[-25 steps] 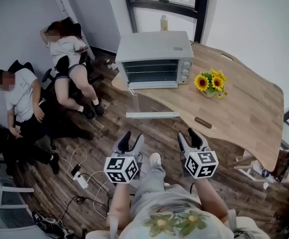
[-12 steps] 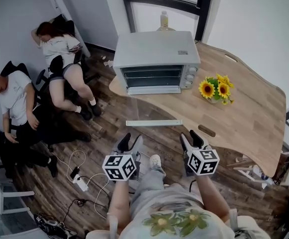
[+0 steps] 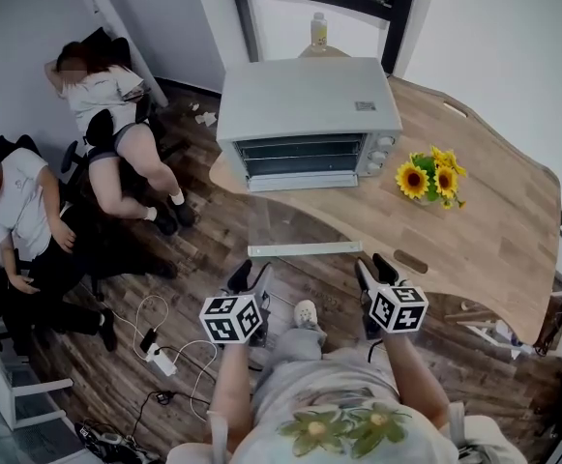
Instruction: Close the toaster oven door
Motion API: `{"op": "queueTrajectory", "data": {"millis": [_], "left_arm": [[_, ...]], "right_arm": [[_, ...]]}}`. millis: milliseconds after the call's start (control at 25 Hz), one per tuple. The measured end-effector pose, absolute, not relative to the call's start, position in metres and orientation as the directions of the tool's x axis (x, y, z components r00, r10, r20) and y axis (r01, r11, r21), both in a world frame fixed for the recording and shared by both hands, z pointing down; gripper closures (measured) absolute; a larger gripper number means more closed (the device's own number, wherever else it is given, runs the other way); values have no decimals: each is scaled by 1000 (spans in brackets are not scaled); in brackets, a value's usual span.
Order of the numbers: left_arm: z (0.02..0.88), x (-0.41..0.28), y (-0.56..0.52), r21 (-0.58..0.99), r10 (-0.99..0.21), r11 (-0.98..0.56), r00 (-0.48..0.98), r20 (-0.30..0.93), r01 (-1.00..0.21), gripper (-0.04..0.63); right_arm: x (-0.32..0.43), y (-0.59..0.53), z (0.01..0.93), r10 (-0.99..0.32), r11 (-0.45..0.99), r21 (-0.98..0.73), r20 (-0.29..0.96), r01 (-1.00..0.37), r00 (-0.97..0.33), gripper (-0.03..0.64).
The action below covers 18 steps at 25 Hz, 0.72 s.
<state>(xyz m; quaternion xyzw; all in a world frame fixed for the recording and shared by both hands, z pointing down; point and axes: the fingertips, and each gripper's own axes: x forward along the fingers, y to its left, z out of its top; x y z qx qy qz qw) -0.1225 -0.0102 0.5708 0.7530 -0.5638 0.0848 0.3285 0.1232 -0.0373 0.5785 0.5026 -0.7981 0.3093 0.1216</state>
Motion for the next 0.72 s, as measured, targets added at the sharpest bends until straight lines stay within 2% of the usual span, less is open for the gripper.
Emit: {"op": "queueTrajectory", "data": {"millis": [720], "left_arm": [[661,-154,-46,359,-674,-116,339,657,-926,385]], "right_arm": [[129,-69,660,-646,204,-349,654,-915,-394,430]]}}
